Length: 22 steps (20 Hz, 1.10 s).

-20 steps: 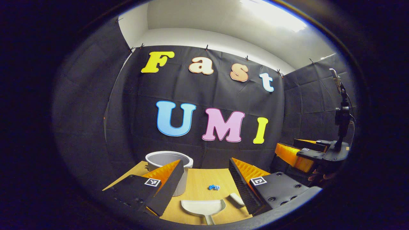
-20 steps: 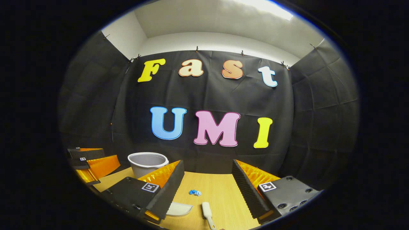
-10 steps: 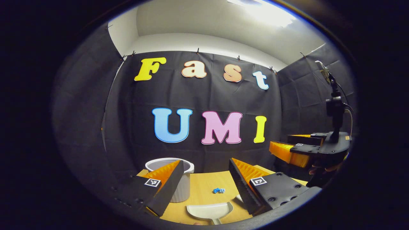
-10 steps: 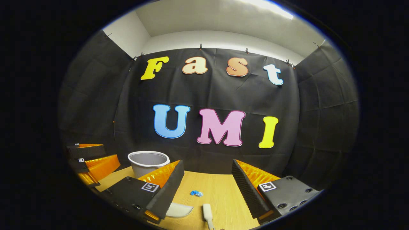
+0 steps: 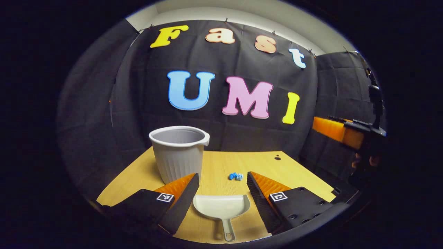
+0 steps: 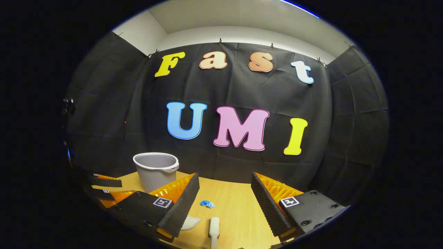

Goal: Pick up the small broom and dustpan from the desktop, sweep the trash into the dustpan with the broom, and then empty the trash into the garbage bin.

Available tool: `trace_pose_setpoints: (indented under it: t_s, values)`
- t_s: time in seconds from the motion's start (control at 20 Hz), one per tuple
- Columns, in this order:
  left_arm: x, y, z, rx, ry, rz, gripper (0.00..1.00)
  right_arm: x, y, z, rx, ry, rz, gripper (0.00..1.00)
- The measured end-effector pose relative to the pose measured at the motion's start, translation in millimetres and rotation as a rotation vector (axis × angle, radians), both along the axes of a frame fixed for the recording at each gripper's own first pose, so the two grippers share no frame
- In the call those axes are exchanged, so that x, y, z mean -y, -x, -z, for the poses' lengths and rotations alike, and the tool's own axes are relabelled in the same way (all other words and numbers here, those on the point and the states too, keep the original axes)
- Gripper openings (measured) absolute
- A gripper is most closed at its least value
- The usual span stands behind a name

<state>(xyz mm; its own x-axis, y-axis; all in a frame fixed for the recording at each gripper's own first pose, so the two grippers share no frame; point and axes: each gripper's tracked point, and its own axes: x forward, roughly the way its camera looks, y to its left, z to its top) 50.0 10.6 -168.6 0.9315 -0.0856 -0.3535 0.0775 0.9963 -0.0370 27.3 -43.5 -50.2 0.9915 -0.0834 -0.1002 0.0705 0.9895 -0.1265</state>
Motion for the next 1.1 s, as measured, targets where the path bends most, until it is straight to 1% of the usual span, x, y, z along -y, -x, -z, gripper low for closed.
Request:
trace_pose_setpoints:
  t_s: [0.1,0.15,0.2,0.25,0.3,0.4,0.45,0.55,0.6,0.7,0.8,0.85,1.0,1.05,1.1]
  values:
    - [10.5,-3.0,47.2,-0.163,-0.016,0.023,0.83,9.4,-1.9,8.5,-0.011,-0.011,-0.003,0.97]
    - [14.5,10.4,76.0,-0.312,-0.035,0.03,0.83,13.7,-3.4,13.0,-0.016,-0.02,-0.004,0.97]
    - [15.2,20.2,97.7,-0.425,-0.048,0.021,0.83,17.7,-4.5,19.1,-0.023,-0.029,-0.005,0.97]
    - [17.4,28.1,120.2,-0.521,-0.049,0.017,0.86,20.2,-6.8,29.3,-0.037,-0.04,-0.011,0.97]
    - [20.9,32.4,133.5,-0.594,-0.039,0.017,0.86,19.4,-8.4,49.5,-0.086,-0.05,-0.031,0.97]
    - [30.3,27.7,156.9,-0.705,-0.013,0.005,0.86,23.1,-1.2,92.7,-0.222,-0.07,-0.042,0.97]
    - [32.9,25.3,166.1,-0.748,-0.008,-0.005,0.86,23.9,1.0,107.9,-0.269,-0.091,-0.054,0.98]
    - [30.8,20.0,180.8,-0.831,-0.022,-0.02,0.86,24.1,3.4,126.8,-0.325,-0.123,-0.071,0.98]
    - [29.3,16.6,186.2,-0.873,-0.042,-0.021,0.86,24.9,3.0,134.8,-0.356,-0.141,-0.079,0.98]
    - [26.0,7.4,193.9,-0.933,-0.09,-0.023,0.86,23.7,5.8,157.3,-0.439,-0.212,-0.097,0.98]
    - [20.7,1.5,200.1,-1.003,-0.116,-0.053,0.86,26.6,12.8,178.2,-0.526,-0.267,-0.089,0.98]
    - [21.9,-2.3,202.1,-1.025,-0.106,-0.069,0.86,30.0,17.2,184.7,-0.555,-0.287,-0.078,0.98]
    - [29.2,-9.3,209.0,-1.092,-0.045,-0.102,0.86,39.9,20.6,189.3,-0.561,-0.303,-0.048,0.98]
    - [30.1,-10.7,209.0,-1.099,-0.047,-0.107,0.81,41.7,22.5,190.8,-0.566,-0.305,-0.042,0.98]
    - [30.6,-17.5,210.7,-1.088,-0.058,-0.105,0.78,41.9,25.2,194.7,-0.577,-0.309,-0.038,0.98]
